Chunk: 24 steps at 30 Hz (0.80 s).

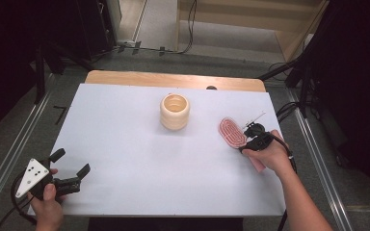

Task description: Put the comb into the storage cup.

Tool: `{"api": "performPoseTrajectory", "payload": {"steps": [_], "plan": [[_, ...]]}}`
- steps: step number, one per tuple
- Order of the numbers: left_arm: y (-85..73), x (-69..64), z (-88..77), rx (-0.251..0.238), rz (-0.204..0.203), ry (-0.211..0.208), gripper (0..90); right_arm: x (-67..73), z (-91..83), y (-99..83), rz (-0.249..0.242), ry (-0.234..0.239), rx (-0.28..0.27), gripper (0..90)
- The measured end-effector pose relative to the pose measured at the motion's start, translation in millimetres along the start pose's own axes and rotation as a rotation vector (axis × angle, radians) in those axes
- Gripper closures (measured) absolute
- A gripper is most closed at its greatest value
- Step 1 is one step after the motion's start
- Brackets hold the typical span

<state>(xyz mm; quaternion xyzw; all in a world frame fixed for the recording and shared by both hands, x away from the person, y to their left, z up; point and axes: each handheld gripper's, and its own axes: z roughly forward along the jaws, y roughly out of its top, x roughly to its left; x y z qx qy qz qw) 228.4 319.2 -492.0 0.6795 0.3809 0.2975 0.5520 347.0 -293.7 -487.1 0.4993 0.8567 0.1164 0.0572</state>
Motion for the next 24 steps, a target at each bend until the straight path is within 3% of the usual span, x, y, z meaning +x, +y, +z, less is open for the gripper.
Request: {"api": "performPoseTrajectory", "payload": {"steps": [12,24], "plan": [[0.1,0.2,0.0,-0.001,0.002,-0.001,0.0,-1.8,-1.6,-1.6,0.012,-0.001,-0.015,67.8],[0.0,-0.3,0.1,-0.002,0.0,0.0,0.0,-4.2,-8.5,-8.6,0.014,0.017,-0.127,67.8]]}}
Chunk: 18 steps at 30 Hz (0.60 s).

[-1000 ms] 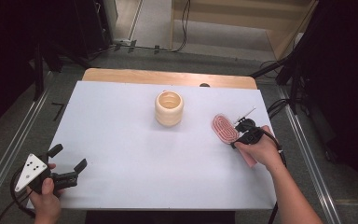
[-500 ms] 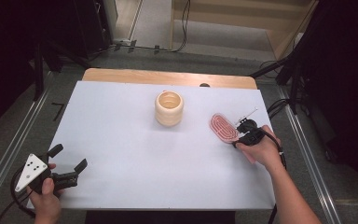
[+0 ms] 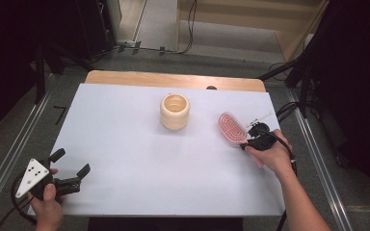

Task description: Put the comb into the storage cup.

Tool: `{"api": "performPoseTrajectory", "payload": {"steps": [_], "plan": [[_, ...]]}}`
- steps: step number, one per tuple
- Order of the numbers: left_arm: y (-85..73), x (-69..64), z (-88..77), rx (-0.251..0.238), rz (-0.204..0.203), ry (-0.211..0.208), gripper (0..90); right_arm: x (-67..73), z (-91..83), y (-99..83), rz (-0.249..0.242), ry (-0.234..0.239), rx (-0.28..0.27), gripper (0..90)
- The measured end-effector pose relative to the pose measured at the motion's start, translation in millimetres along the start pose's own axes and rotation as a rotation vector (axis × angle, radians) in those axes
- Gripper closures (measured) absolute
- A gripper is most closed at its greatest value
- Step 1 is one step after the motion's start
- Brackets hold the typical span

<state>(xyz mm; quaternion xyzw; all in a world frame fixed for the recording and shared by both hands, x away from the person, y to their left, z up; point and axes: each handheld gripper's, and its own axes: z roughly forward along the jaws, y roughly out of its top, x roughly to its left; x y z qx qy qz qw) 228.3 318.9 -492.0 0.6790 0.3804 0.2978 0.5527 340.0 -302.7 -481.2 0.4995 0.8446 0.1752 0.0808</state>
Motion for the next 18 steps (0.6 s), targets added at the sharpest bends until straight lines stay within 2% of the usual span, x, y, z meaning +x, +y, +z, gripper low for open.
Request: {"api": "performPoseTrajectory", "payload": {"steps": [8,18], "plan": [[0.0,-0.1,0.0,0.0,0.0,0.001,0.0,2.1,-10.7,-2.9,0.018,-0.008,-0.112,67.8],[-0.1,0.3,-0.2,-0.001,-0.002,-0.002,0.0,9.8,-17.7,-3.3,0.0,0.007,-0.221,67.9]]}}
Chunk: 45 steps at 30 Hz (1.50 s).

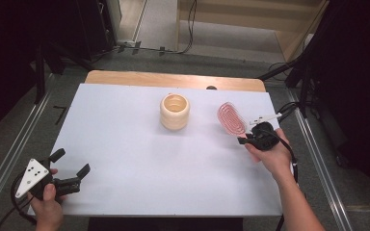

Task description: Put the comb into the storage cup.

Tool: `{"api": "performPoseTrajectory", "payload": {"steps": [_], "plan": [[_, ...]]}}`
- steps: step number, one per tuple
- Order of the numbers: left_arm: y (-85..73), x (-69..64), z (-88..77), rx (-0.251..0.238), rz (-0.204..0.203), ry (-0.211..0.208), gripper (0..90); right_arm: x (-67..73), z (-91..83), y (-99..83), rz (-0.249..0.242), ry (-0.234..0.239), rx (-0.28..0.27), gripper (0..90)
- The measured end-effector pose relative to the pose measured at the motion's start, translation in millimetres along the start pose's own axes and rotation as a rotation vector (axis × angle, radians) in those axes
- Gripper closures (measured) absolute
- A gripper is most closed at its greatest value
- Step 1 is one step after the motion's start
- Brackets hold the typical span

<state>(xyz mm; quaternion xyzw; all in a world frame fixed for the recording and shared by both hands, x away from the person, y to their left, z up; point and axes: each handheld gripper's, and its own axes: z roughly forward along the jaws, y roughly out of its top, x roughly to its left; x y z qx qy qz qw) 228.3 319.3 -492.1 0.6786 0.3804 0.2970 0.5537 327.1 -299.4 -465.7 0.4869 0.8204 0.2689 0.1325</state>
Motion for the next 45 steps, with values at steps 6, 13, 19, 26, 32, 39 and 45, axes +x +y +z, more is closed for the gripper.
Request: {"api": "performPoseTrajectory", "payload": {"steps": [6,13,19,26,32,39,45], "plan": [[0.1,0.3,0.2,0.002,0.003,-0.002,0.0,4.1,-4.7,0.4,0.01,0.007,-0.051,67.9],[0.3,0.6,1.3,0.008,0.0,-0.016,0.0,10.0,-7.7,-1.7,0.017,0.014,-0.112,67.9],[0.4,0.5,1.3,0.011,0.004,-0.021,0.0,15.1,-11.6,-2.4,0.024,0.001,-0.173,67.9],[0.8,0.4,2.3,0.016,0.004,-0.048,0.0,22.7,-15.7,-1.8,0.018,0.016,-0.239,67.9],[1.7,1.1,2.7,0.015,0.001,-0.06,0.0,32.4,-16.1,-2.1,0.003,0.013,-0.286,67.9],[4.8,0.7,4.8,0.031,0.018,-0.068,0.0,40.6,-14.6,-4.8,0.003,0.037,-0.341,67.9],[9.6,-7.8,6.5,0.043,0.046,-0.077,0.0,43.3,-12.9,-9.9,0.018,0.046,-0.403,67.9]]}}
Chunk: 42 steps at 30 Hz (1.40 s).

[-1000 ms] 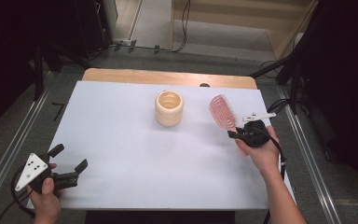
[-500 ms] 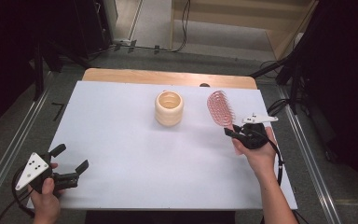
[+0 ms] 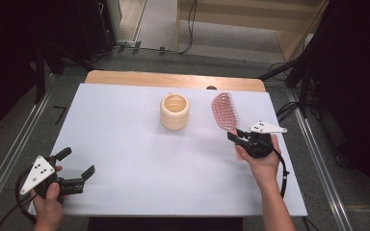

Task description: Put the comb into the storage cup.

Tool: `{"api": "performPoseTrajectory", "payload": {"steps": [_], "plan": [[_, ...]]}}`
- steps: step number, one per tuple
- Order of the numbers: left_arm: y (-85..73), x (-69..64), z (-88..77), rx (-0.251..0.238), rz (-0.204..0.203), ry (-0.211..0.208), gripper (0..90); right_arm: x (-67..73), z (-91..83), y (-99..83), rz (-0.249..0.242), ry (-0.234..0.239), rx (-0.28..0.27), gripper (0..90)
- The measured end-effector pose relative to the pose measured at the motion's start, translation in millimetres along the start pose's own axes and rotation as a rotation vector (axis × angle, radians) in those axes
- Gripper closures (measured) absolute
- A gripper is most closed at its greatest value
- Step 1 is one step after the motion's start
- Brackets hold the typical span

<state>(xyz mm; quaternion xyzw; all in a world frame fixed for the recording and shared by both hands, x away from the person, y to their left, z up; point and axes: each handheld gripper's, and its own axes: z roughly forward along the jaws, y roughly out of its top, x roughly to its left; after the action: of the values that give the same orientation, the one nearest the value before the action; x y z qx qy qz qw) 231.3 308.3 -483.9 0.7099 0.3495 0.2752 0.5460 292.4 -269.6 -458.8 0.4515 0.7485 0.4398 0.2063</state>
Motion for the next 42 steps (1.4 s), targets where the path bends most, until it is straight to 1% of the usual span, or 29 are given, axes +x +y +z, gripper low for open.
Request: {"api": "performPoseTrajectory", "payload": {"steps": [1,3,5,6,7,10,11,14,17,18,20,23,25,28,30,34,40,42], "plan": [[1.6,-1.7,0.4,0.001,0.005,-0.002,0.0,0.0,0.0,0.0,0.0,0.0,0.0,67.9],[5.4,-4.9,0.6,-0.006,0.004,-0.007,0.0,0.0,-0.6,-2.2,0.004,0.0,-0.02,67.9],[10.0,-8.3,1.6,0.002,0.0,0.003,0.0,0.2,-1.1,-4.6,0.006,0.005,-0.035,67.9],[12.0,-10.0,2.5,-0.003,-0.002,0.001,0.0,0.4,-1.5,-5.8,0.008,0.008,-0.044,67.9],[14.3,-11.7,3.1,-0.005,-0.003,-0.007,0.0,0.4,-2.0,-7.0,0.017,0.013,-0.056,67.9],[21.3,-18.9,6.9,-0.003,0.002,-0.022,0.0,1.4,-3.2,-10.9,0.017,0.019,-0.078,67.9],[23.5,-21.1,8.6,0.0,0.006,-0.027,0.0,1.3,-2.9,-12.3,0.02,0.03,-0.084,67.9],[29.8,-27.6,14.4,-0.004,0.016,-0.043,0.0,2.3,-1.6,-15.2,0.018,0.027,-0.09,67.9],[35.9,-33.8,20.7,-0.016,0.018,-0.06,0.0,3.1,-2.4,-16.4,0.017,0.024,-0.109,67.9],[38.0,-35.6,22.7,-0.018,0.022,-0.065,0.0,3.5,-2.8,-16.4,0.019,0.031,-0.113,67.9],[42.2,-39.0,27.5,-0.019,0.024,-0.076,0.0,5.7,-3.9,-16.1,0.01,0.03,-0.128,67.9],[47.8,-43.6,34.7,-0.018,0.027,-0.088,0.0,7.6,-3.7,-16.4,0.005,0.04,-0.132,67.8],[50.7,-46.3,39.4,-0.021,0.026,-0.095,0.0,10.1,-2.8,-16.8,-0.007,0.038,-0.134,67.9],[53.9,-51.0,47.2,-0.022,0.023,-0.106,0.0,12.6,-1.5,-17.3,-0.006,0.038,-0.137,67.9],[55.7,-53.9,52.5,-0.021,0.025,-0.117,0.0,13.2,-1.0,-17.4,0.002,0.046,-0.14,67.9],[59.0,-61.4,63.0,-0.014,0.03,-0.142,0.0,16.5,-0.7,-17.0,-0.01,0.048,-0.146,67.9],[63.8,-71.1,72.1,-0.022,0.034,-0.176,0.0,22.7,-0.9,-15.4,-0.022,0.054,-0.155,67.9],[64.7,-73.5,75.3,-0.027,0.025,-0.18,0.0,24.9,0.0,-15.1,-0.026,0.058,-0.155,67.8]]}}
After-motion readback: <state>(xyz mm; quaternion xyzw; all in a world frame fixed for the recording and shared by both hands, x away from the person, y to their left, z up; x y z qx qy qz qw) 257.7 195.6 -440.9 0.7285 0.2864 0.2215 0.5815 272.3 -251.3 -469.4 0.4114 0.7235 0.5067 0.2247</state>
